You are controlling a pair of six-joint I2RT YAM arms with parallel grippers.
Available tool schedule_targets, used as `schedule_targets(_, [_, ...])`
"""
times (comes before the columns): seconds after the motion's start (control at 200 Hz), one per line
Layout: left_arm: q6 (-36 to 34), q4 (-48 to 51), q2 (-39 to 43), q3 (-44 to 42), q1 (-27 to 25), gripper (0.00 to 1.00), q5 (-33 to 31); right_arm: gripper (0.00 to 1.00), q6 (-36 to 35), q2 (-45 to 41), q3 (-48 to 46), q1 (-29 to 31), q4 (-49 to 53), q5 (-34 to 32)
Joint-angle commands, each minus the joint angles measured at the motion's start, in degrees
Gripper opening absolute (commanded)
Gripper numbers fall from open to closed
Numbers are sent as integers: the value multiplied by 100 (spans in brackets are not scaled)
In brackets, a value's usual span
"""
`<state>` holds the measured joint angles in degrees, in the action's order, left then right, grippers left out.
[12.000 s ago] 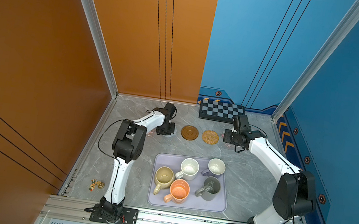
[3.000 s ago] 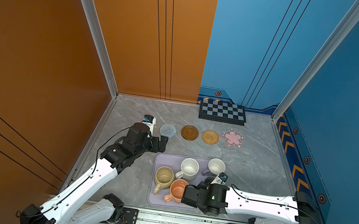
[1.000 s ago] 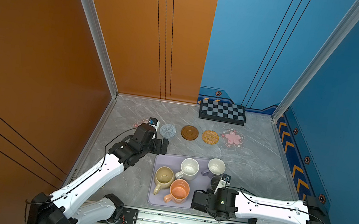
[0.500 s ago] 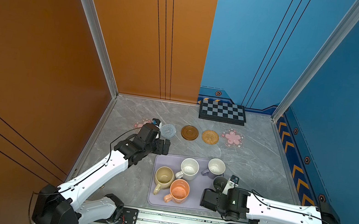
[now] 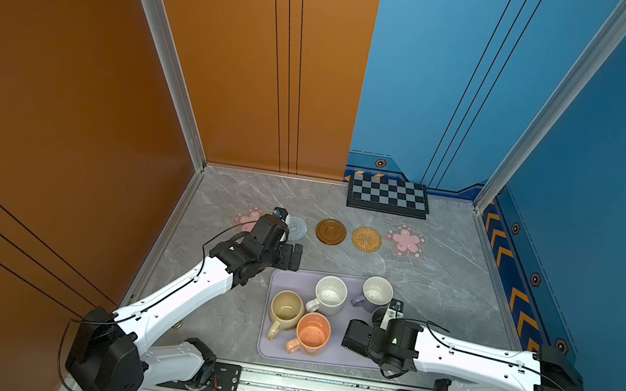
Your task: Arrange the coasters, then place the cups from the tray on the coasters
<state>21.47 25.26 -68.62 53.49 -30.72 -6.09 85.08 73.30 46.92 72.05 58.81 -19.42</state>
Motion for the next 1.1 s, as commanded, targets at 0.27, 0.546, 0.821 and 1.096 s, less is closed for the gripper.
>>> schedule_targets(0.27, [92, 357, -121, 284, -118, 99, -121, 22, -484, -647, -498, -180, -598, 263])
schedule_targets(0.546, [85, 460, -190, 320, -145, 98, -121, 7, -878, -608, -513, -285, -724, 452])
schedule_targets(0.821, [107, 520, -273, 378, -152, 98, -172, 0, -1178, -593, -455, -304, -773, 415])
schedule_targets(1.096, [129, 549, -283, 346, -145, 98, -391, 0, -1262, -742, -460, -473, -681, 661])
